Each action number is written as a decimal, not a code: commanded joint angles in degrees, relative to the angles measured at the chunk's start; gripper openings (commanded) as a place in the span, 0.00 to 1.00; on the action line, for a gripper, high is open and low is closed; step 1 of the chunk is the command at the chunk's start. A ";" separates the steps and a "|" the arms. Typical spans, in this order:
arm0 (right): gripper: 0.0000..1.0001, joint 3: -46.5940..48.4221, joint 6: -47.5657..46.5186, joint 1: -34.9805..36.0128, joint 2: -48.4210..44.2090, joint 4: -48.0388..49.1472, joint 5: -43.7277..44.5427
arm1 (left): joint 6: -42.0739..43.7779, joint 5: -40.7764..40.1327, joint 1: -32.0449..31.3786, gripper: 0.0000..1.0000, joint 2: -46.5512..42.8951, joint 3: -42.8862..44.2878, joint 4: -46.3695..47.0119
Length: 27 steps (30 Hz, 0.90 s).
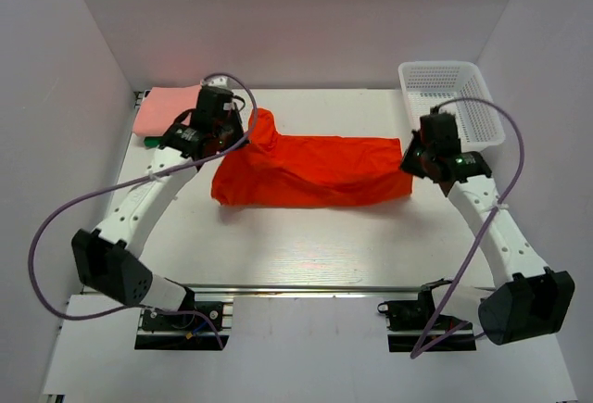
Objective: Fold and stack the t-shirts
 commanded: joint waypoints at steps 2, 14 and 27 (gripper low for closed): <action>0.00 13.84 -6.78 -0.13 -3.92 5.68 -0.45 | 5.47 -3.00 0.12 0.00 -9.29 7.42 7.51; 0.00 37.84 -16.02 -0.13 -10.35 2.96 -3.96 | 16.19 -3.00 -0.40 0.00 -21.87 23.59 8.66; 0.00 53.25 -17.17 0.04 -18.52 -0.91 -3.19 | 20.76 -6.07 -0.40 0.00 -25.46 48.47 0.93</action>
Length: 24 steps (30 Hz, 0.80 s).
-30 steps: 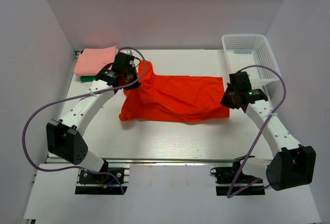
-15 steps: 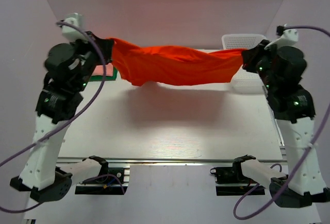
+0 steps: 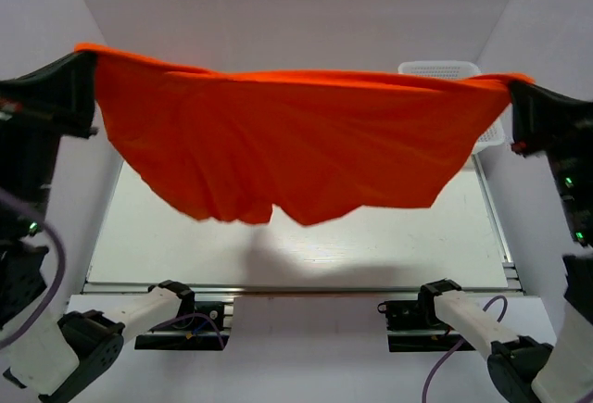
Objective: Fold and stack the t-shirts
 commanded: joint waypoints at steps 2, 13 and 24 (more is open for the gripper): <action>0.00 0.77 0.38 0.00 -4.40 -1.52 3.86 | 2.17 -2.45 -0.08 0.00 -3.38 2.75 -1.45; 0.00 -19.25 6.10 -0.09 -6.97 -0.22 7.61 | 6.37 1.42 -0.60 0.00 -0.14 -12.17 2.84; 0.00 -51.71 11.90 -2.37 17.59 17.89 14.06 | 13.24 -8.78 1.94 0.00 23.70 -48.75 31.67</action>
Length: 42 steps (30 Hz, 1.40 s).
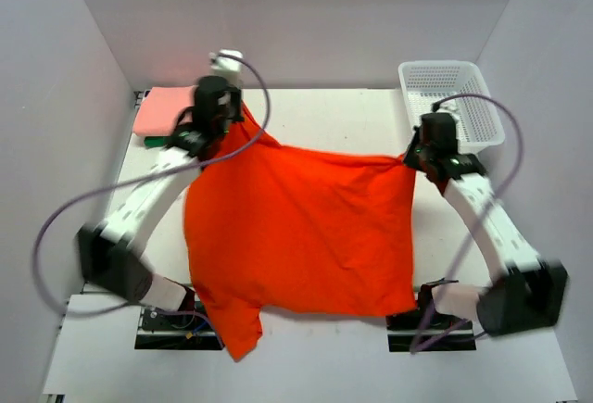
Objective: Fold and stack the t-shirts
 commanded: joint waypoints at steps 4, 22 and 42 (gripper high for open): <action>0.00 2.31 0.77 -4.55 23.30 12.57 -1.83 | 2.16 -0.91 3.42 0.00 26.86 5.47 9.56; 0.00 20.16 -4.50 -6.58 44.36 14.52 -4.48 | 1.63 8.15 8.08 0.00 49.00 22.56 10.08; 0.00 1.98 -5.03 -6.58 23.19 13.11 -7.02 | -12.08 6.75 7.29 0.00 14.05 -12.93 6.12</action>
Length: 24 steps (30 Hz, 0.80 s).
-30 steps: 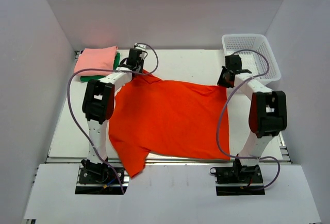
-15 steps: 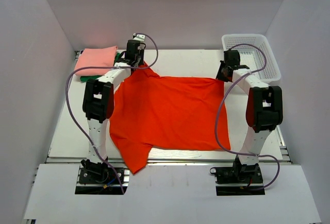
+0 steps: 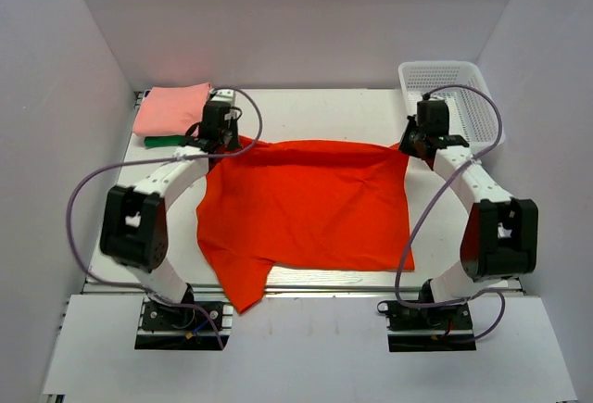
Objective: Fold and stack the t-shirts
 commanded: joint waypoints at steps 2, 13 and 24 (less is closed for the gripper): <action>0.00 -5.96 -0.81 -0.33 -7.08 -0.14 -0.51 | -5.96 1.41 -0.84 0.00 -12.23 -8.54 -0.61; 0.00 -16.08 0.60 -0.33 -17.48 -3.04 -2.53 | -16.34 6.78 -0.85 0.00 -32.46 -30.52 -5.35; 0.20 -27.34 5.16 -0.15 -18.71 -3.12 0.54 | -19.86 18.20 -0.85 0.07 -38.97 -43.18 -9.22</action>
